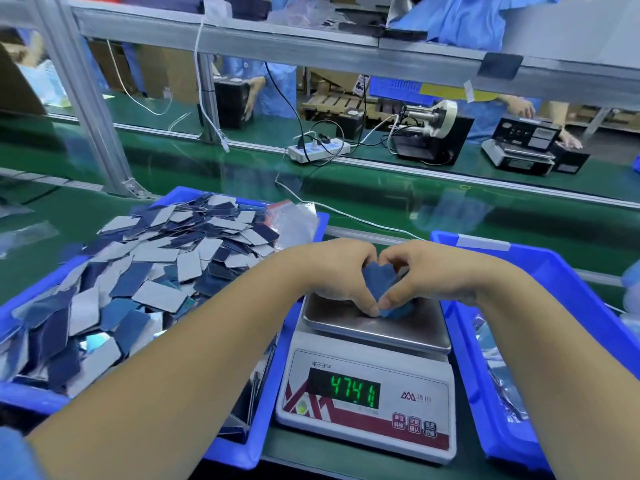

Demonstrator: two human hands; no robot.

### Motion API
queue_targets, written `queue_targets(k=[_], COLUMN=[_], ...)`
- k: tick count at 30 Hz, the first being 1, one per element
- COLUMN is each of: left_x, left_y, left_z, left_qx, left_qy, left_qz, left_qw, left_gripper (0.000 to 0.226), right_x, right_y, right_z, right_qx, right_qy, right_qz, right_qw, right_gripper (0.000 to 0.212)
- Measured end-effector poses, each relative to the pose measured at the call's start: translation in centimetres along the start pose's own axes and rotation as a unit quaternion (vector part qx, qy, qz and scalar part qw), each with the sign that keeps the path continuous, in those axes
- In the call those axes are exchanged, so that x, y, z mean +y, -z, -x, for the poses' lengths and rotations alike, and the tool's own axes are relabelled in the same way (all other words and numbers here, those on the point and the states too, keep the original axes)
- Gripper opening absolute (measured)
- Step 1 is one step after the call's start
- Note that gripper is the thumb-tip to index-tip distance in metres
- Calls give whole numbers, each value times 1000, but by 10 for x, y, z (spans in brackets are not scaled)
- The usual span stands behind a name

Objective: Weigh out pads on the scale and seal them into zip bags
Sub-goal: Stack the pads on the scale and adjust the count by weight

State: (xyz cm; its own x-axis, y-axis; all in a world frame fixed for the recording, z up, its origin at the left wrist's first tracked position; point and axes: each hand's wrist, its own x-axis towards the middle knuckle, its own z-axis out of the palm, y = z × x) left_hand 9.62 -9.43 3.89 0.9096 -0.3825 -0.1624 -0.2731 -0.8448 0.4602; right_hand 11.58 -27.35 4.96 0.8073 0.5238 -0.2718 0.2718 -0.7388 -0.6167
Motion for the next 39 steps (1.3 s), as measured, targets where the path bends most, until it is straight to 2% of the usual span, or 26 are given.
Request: queue_targets(k=[5,8,11,15,20,22,24,27,30,36,39], left_x=[-13,-25,-32,-30,-28,-30,-31,-28,-26,-30,-33], left_y=[-8,-12,-18,-21,-22,-22,-22,-27,-30,-23,-25], left_z=[9,12,13,13,13,12,11,10,9,12,12], left_qx=[133,145,112,90,124,135,135,136,133,161,135], left_qy=[-53,-56,-52,-52,-65,-64,-59,-66,-69,-84,-66], left_qz=[115,163,163,132,150,145,126,102,68,115,75], left_qw=[983,974,979,986,979,978,981,983,986,977,986], left_gripper=[36,36,37,33,33,32,30,22,23,29,30], right_x=[5,13,18,19,16,15,16,16,16,10,12], right_y=[-7,-16,-21,-24,-25,-24,-25,-26,-25,-26,-24], right_z=[-6,-7,-11,-11,-8,-8,-8,-7,-6,-5,-4], right_qx=[132,174,179,193,231,224,199,189,202,214,212], right_qy=[124,148,125,139,163,164,153,142,133,129,127], right_qz=[-19,-37,2,21,35,34,23,-10,-31,-173,-140], right_qw=[983,973,976,971,959,960,968,972,970,953,959], right_gripper=[26,30,34,22,22,24,24,10,17,25,19])
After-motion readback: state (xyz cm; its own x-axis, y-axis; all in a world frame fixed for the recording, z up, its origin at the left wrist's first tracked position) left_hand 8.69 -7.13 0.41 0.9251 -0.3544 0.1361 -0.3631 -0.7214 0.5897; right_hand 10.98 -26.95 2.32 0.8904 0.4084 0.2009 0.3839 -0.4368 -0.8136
